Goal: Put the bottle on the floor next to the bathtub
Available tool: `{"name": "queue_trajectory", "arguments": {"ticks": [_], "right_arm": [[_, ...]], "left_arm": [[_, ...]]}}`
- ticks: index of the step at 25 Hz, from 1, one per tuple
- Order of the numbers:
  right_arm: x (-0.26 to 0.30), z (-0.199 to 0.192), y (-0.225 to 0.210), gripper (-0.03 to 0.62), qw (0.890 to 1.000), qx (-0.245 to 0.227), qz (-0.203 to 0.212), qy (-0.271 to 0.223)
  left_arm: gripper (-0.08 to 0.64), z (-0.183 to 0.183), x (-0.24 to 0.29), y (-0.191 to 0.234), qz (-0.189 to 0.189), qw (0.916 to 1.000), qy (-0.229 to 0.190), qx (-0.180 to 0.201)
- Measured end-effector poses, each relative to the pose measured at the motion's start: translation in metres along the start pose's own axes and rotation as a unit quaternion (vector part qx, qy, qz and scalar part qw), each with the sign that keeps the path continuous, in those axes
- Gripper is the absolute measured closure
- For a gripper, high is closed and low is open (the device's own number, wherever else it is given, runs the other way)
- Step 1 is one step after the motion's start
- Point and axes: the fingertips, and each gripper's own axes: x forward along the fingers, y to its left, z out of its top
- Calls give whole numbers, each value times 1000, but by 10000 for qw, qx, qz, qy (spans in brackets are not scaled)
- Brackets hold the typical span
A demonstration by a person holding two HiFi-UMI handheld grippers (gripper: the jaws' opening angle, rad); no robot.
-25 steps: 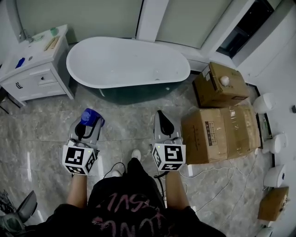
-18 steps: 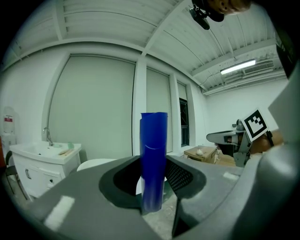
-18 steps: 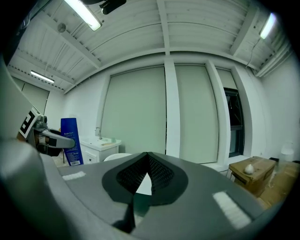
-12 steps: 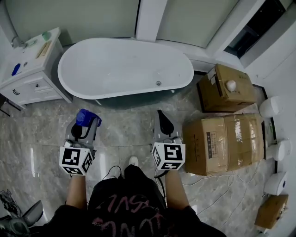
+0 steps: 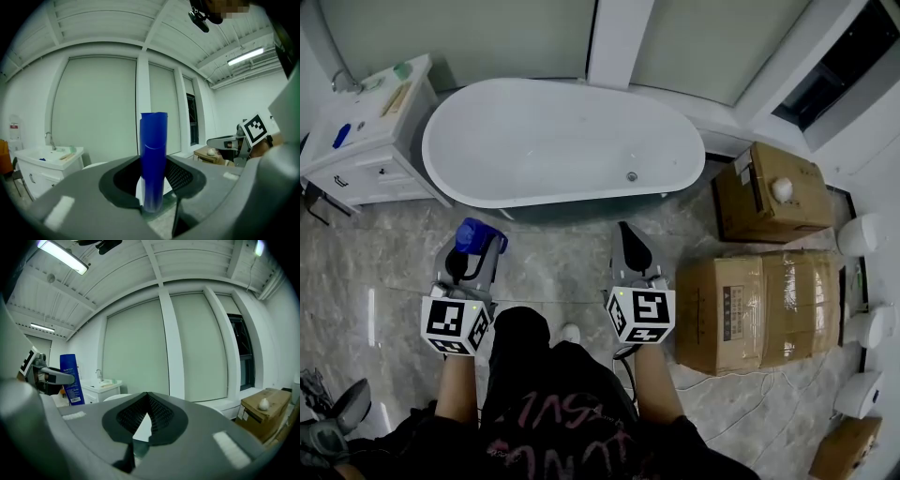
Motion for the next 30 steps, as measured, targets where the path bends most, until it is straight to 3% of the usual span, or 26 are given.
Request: {"name": "queue_trajectory", "arguments": {"ticks": [14,30], "right_arm": [[1,14,-5,566,9996,22,187,-218],[26,-6,-1,566,9995,173,274,58]], "left_arm": [[391,20,-4,-12,105,9996,-240,143],[391,-4,9,-10,-17,9999,131,108]]}}
